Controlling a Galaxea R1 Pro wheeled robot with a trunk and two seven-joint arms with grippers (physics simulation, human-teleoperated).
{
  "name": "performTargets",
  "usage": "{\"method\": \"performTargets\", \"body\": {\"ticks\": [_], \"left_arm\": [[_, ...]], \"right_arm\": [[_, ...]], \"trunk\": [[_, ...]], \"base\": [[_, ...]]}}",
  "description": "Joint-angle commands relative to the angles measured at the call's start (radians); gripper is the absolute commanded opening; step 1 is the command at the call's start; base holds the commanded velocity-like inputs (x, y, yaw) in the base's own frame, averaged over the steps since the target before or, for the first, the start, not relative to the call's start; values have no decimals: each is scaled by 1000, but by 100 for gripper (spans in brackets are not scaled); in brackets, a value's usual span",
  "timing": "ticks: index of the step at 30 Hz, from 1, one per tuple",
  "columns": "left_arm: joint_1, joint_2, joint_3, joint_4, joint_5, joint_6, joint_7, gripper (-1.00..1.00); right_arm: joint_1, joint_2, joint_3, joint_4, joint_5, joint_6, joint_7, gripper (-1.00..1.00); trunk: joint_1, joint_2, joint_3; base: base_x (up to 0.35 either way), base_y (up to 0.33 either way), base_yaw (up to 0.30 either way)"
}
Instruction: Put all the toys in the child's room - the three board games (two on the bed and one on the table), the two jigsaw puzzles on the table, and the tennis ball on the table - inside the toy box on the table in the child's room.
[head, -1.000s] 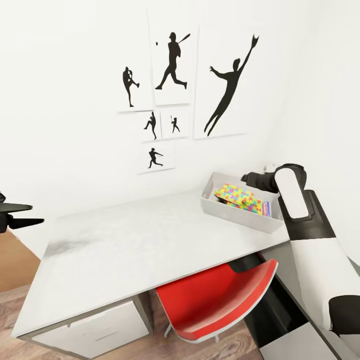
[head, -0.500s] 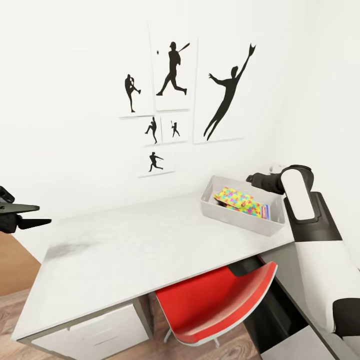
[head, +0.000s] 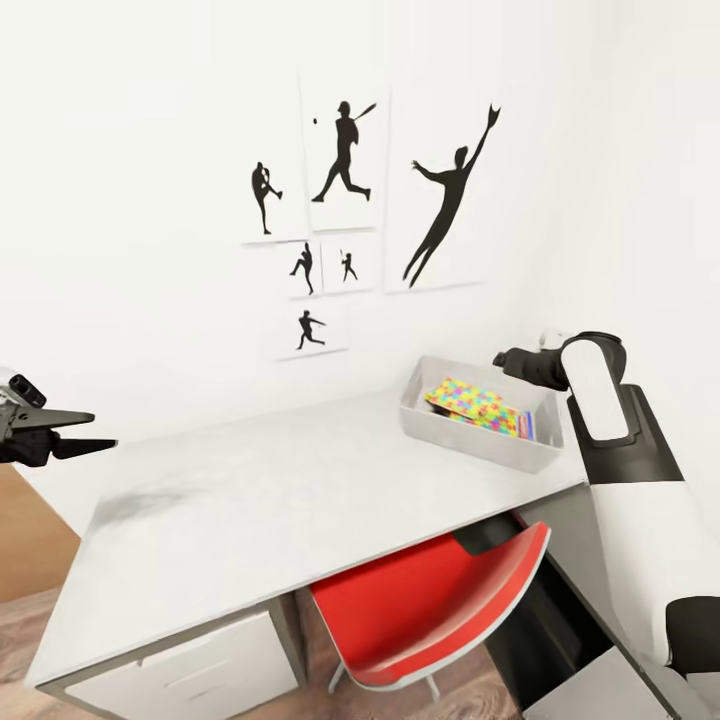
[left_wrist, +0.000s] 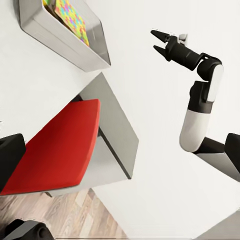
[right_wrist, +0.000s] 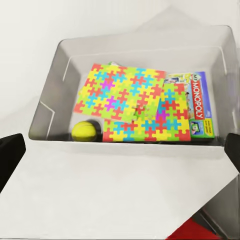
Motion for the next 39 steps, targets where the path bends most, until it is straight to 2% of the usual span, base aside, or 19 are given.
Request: {"method": "performTargets", "body": {"ticks": [1, 16, 31, 39], "left_arm": [[-4, 0, -7, 1, 5, 6, 2, 100], [-4, 1, -9, 1, 5, 6, 14, 100], [-4, 1, -8, 1, 5, 6, 13, 100], [-4, 1, -8, 1, 5, 6, 13, 100]], "right_arm": [[-1, -1, 2, 1, -9, 3, -10, 100], [40, -1, 1, 4, -12, 3, -10, 100], [43, -2, -1, 8, -14, 4, -10, 100], [43, -2, -1, 43, -15, 4, -9, 100]], "trunk": [[1, -2, -1], [1, -2, 12], [1, -2, 20], [1, -2, 23]], "base": [[-156, 214, -195], [-233, 217, -245], [-263, 192, -273], [-273, 170, -275]]}}
